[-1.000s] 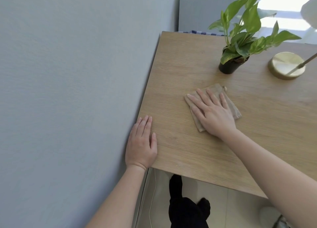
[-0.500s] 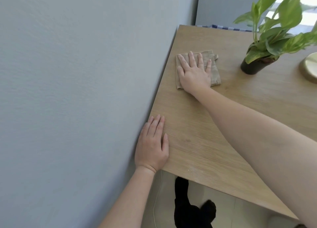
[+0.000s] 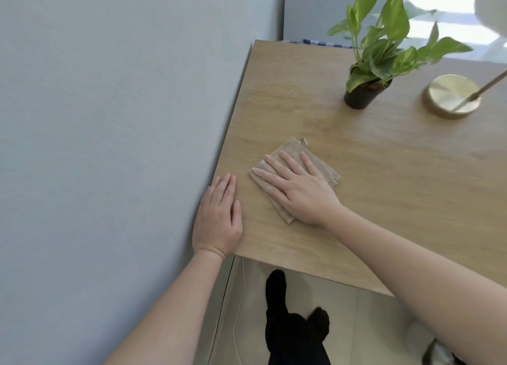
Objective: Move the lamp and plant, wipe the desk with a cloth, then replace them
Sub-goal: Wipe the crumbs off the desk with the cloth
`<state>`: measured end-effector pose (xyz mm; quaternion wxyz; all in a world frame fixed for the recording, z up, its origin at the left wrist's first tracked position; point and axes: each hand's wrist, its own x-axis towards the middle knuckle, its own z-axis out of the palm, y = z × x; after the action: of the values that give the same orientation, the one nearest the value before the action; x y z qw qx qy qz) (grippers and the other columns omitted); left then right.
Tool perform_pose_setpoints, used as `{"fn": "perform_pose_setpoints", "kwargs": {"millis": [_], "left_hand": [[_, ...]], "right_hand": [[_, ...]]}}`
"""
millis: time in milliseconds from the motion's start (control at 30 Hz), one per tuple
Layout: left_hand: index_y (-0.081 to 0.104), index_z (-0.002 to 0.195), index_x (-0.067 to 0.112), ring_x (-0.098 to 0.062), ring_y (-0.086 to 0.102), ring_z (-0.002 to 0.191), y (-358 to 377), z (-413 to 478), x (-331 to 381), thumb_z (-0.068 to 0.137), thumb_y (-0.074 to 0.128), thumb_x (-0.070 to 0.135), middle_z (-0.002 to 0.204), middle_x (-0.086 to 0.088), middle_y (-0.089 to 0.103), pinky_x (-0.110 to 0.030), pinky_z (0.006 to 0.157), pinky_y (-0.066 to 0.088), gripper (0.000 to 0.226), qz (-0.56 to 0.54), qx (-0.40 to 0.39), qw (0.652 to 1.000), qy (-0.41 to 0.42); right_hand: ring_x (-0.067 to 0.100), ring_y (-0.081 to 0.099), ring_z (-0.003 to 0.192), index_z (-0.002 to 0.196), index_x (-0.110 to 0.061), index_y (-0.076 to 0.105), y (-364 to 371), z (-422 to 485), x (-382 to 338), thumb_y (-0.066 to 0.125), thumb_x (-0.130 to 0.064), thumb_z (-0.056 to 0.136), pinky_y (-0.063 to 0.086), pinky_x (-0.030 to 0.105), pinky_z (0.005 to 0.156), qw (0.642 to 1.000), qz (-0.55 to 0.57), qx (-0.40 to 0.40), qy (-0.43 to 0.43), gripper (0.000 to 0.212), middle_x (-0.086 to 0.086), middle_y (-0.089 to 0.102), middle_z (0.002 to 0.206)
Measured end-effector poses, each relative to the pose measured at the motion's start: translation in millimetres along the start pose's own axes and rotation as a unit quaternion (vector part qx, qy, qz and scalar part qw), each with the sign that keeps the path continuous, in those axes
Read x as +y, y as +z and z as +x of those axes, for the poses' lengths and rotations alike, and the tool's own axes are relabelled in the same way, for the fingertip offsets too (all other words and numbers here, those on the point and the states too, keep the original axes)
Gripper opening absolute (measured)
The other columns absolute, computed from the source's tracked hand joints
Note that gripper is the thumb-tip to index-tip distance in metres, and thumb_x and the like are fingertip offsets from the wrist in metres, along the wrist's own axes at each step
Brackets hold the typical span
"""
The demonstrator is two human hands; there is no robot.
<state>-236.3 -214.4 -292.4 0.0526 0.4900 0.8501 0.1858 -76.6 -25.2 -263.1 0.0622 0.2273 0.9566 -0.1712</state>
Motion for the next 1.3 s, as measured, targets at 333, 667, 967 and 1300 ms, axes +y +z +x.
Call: {"fn": "perform_pose_setpoints", "kwargs": {"millis": [333, 667, 967, 1300], "left_hand": [[0.045, 0.162, 0.011, -0.024, 0.032, 0.160, 1.7, -2.8, 6.3, 0.105, 0.042, 0.026, 0.169, -0.006, 0.043, -0.042, 0.133, 0.022, 0.059, -0.009, 0.004, 1.000, -0.004], [0.043, 0.163, 0.012, -0.025, 0.031, 0.160, 2.6, -9.6, 1.9, 0.106, 0.041, 0.025, 0.169, -0.005, 0.043, -0.044, 0.132, 0.024, 0.058, -0.011, 0.003, 1.000, -0.002], [0.045, 0.162, 0.012, -0.024, 0.032, 0.159, 4.9, -10.1, 2.4, 0.106, 0.041, 0.025, 0.168, -0.005, 0.044, -0.043, 0.132, 0.024, 0.058, -0.009, 0.004, 1.000, -0.003], [0.046, 0.162, 0.013, -0.025, 0.034, 0.159, 2.9, -10.7, 3.4, 0.106, 0.041, 0.027, 0.168, -0.003, 0.044, -0.045, 0.131, 0.027, 0.058, -0.014, 0.000, 1.000, -0.009]], "right_hand": [[0.020, -0.018, 0.164, 0.165, -0.056, -0.006, 16.4, -80.5, -11.1, 0.006, -0.061, 0.112, -0.014, 0.053, 0.131, 0.950, 0.051, 0.060, 0.302, 0.055, -0.014, -0.009, 0.178], [0.013, -0.006, 0.165, 0.164, -0.060, 0.001, 43.9, -171.1, -46.4, 0.016, -0.057, 0.115, 0.000, 0.053, 0.132, 0.999, 0.001, -0.031, 0.025, 0.051, -0.020, 0.005, 0.177], [0.015, -0.014, 0.165, 0.161, -0.065, -0.002, 13.0, -101.6, -1.7, 0.005, -0.064, 0.111, -0.012, 0.051, 0.132, 0.959, 0.045, 0.035, 0.277, 0.051, -0.018, -0.004, 0.178], [0.008, -0.012, 0.164, 0.161, -0.065, -0.003, 25.3, -185.1, 2.6, 0.012, -0.061, 0.114, -0.005, 0.049, 0.134, 0.991, 0.025, 0.000, 0.133, 0.050, -0.025, -0.002, 0.176]]}}
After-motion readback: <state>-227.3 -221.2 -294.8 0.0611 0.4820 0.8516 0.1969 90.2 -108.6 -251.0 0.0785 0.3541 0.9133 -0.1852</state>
